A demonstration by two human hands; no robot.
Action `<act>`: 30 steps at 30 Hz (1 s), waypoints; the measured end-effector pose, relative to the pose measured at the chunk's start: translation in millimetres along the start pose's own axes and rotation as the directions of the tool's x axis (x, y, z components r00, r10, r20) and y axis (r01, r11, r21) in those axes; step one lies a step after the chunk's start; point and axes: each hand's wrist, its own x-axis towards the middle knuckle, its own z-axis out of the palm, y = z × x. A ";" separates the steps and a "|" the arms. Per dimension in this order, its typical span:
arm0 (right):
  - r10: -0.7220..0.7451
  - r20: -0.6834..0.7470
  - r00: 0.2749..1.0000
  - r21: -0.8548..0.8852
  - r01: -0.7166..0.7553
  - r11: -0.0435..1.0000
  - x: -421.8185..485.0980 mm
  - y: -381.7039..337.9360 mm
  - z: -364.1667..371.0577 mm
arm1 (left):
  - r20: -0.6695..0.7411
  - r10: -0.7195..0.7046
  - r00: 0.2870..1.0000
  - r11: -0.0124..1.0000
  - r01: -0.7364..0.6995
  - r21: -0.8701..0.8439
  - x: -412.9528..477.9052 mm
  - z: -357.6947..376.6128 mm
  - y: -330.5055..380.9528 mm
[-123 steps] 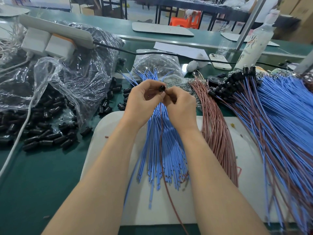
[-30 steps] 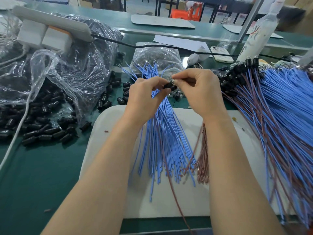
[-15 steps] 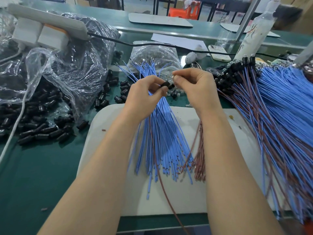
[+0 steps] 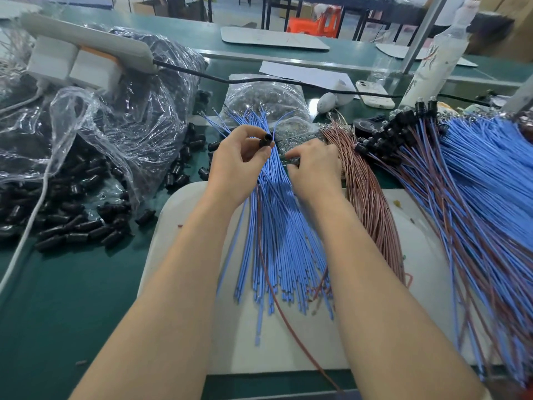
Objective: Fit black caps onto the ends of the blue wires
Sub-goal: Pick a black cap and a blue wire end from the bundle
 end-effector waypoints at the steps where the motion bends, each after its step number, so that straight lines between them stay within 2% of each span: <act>1: 0.008 0.027 1.000 -0.030 -0.007 1.000 0.5 -2.3 2.2 | 0.011 0.005 1.000 1.000 -0.004 -0.002 -0.3 0.5 -0.6; 6: 0.023 0.036 0.999 -0.039 -0.022 0.999 1.1 -4.6 4.4 | 0.034 0.018 0.999 1.000 -0.017 -0.019 0.7 1.0 -2.1; 7: 0.025 0.011 1.000 0.021 -0.025 0.999 1.1 -3.7 1.7 | 0.036 0.019 0.999 1.000 -0.018 -0.023 0.8 1.3 -2.2; 9: 0.050 -0.062 0.997 0.298 -0.030 0.954 1.4 -2.5 -8.2 | 0.037 0.021 0.999 0.999 -0.020 -0.028 1.0 2.2 -2.0; 10: 0.069 -0.081 0.994 0.489 -0.021 0.872 0.5 -3.4 -15.1 | 0.037 0.022 0.999 0.999 -0.021 -0.028 1.1 2.5 -2.1; 12: 0.061 -0.087 0.994 0.778 0.030 0.627 -3.7 -6.8 -29.0 | 0.038 0.021 0.999 0.999 -0.020 -0.029 1.6 2.7 -1.9; 14: -0.023 -0.100 0.995 0.875 0.099 0.474 -8.8 -9.0 -37.3 | 0.047 0.020 0.999 0.999 -0.019 -0.032 1.4 3.4 -1.1; 15: -0.059 -0.110 0.992 0.880 0.125 0.458 -11.3 -10.5 -39.2 | 0.054 0.023 0.998 0.999 -0.022 -0.036 1.0 3.6 -0.7; 22: -0.157 -0.165 0.974 0.690 0.228 0.687 -16.4 -11.3 -39.9 | 0.064 0.044 0.997 0.999 -0.044 -0.006 0.3 3.7 2.0; 30: -0.153 -0.239 0.959 0.569 0.266 0.778 -19.7 -14.8 -40.5 | 0.067 0.074 0.995 0.992 -0.080 0.098 0.9 3.1 0.1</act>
